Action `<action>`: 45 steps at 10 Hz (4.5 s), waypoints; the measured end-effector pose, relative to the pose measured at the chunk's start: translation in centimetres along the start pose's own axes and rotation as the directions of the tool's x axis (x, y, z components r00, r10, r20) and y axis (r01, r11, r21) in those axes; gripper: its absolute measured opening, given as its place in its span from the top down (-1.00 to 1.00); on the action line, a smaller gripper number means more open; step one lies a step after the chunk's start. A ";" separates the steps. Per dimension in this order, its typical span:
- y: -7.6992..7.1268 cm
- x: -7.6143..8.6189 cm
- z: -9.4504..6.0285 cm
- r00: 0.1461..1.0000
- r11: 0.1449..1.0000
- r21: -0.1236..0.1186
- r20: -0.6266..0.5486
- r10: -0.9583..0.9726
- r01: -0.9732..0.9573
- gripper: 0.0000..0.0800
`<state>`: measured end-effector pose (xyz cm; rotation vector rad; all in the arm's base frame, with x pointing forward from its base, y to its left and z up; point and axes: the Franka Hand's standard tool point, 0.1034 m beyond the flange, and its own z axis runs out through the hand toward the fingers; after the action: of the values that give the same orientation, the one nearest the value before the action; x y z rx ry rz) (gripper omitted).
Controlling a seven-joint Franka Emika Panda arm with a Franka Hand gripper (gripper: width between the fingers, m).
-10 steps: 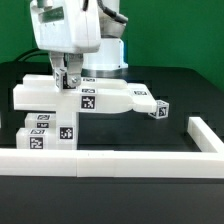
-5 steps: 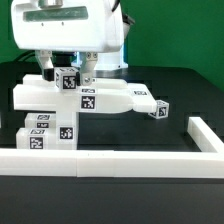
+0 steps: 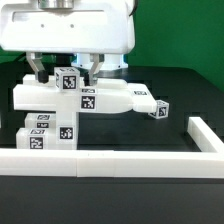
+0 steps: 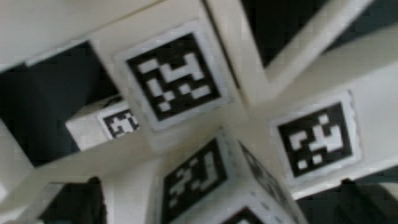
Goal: Assemble chair
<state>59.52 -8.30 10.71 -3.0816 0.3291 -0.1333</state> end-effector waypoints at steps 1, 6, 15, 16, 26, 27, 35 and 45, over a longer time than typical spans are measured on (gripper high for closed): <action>0.0 0.0 0.0 0.998 0.998 -0.003 0.002 -0.060 0.060 -0.62; 0.2 0.0 0.0 0.918 0.918 -0.025 0.012 -0.396 0.397 -0.62; 0.3 0.0 0.0 0.995 0.995 -0.026 -0.002 -0.096 0.096 0.33; 0.3 0.1 0.0 0.999 0.999 -0.027 -0.008 -0.033 0.033 0.33; -0.1 0.1 -1.6 0.953 0.954 -0.002 -0.035 0.301 -0.301 -0.51; -0.3 -0.3 -2.6 0.955 0.956 0.012 -0.039 0.295 -0.294 -0.60; -2.8 -1.1 -4.5 0.942 0.942 0.044 -0.039 0.333 -0.332 -0.62; -10.3 -7.0 -4.1 0.972 0.972 0.060 -0.035 0.232 -0.229 -0.62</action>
Offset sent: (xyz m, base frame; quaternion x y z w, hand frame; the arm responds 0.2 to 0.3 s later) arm 0.0019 0.0025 -0.0001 -0.0011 -0.0059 -0.1380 0.9904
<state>54.52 3.13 14.73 -2.9607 0.6693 -0.1944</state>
